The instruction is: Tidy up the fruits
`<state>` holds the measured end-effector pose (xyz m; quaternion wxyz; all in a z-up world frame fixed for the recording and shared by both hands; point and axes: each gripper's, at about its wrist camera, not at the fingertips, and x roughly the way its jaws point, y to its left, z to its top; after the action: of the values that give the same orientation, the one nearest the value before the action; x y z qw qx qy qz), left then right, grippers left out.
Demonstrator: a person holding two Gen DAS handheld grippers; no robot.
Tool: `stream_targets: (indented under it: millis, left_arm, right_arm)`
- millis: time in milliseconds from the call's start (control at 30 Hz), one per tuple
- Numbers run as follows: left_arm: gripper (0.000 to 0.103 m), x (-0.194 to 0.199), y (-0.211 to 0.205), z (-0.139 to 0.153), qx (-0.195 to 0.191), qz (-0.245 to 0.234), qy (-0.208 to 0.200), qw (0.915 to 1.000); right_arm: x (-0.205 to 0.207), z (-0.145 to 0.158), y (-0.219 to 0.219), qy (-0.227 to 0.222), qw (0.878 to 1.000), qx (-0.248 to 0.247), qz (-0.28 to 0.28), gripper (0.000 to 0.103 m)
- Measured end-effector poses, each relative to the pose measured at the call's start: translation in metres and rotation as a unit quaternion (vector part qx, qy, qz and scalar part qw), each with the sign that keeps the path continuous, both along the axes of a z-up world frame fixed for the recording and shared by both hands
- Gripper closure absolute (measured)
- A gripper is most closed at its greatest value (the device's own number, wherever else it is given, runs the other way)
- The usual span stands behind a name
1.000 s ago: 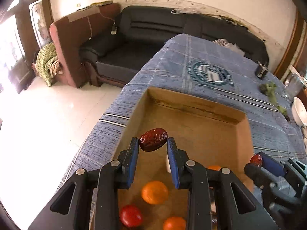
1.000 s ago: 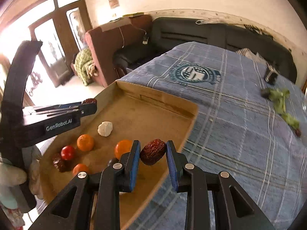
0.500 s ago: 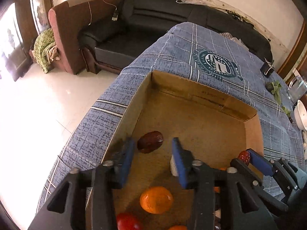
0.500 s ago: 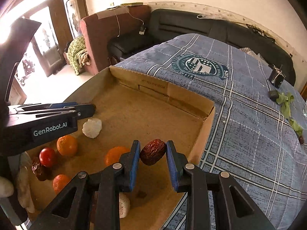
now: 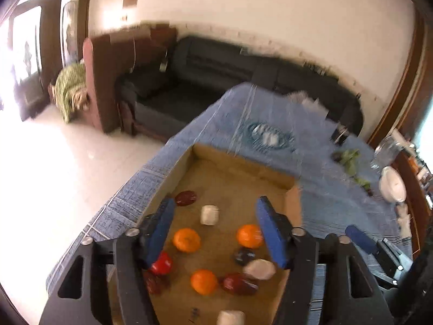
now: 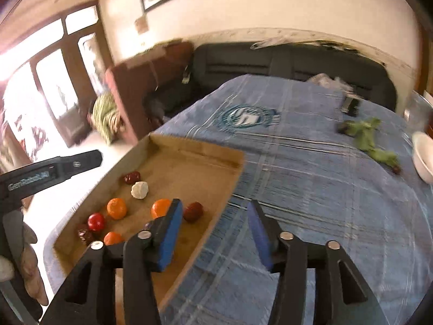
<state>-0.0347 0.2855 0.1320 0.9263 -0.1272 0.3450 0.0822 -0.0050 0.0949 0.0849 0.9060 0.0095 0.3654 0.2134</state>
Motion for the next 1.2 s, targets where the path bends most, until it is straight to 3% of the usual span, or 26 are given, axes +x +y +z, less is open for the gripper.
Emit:
stream_targets:
  millis: [167,233,333,467,633,733,1200]
  left_arm:
    - [0.004,-0.061,-0.048,0.025,0.038,0.040,-0.073,0.9958]
    - [0.000,-0.085,-0.066,0.025,0.056,0.066,-0.099,0.9914]
    - [0.000,-0.100,-0.083,0.021,0.061,0.056,-0.112,0.9903]
    - [0.000,-0.104,-0.105,0.012,0.090,0.029,-0.089,0.9915]
    - [0.000,-0.105,-0.114,0.000,0.094,0.012,-0.067,0.9933]
    - [0.000,-0.105,-0.113,-0.006,0.090,0.006,-0.056,0.9943]
    - [0.000,-0.101,-0.103,-0.019,0.068,0.002,-0.035,0.9971]
  right_arm:
    - [-0.038,0.006,-0.056,-0.006,0.997,0.027,-0.071,0.036]
    - [-0.050,0.004,-0.072,-0.006,0.995,0.028,-0.093,0.035]
    - [-0.071,-0.004,-0.095,-0.005,0.991,0.022,-0.133,0.031]
    - [-0.090,-0.011,-0.102,0.000,0.990,0.013,-0.141,0.031]
    - [-0.100,-0.010,-0.097,-0.012,0.990,-0.003,-0.139,0.027]
    - [-0.104,-0.010,-0.096,-0.017,0.991,-0.004,-0.135,0.023]
    - [-0.104,-0.021,-0.088,-0.003,0.991,-0.015,-0.131,0.021]
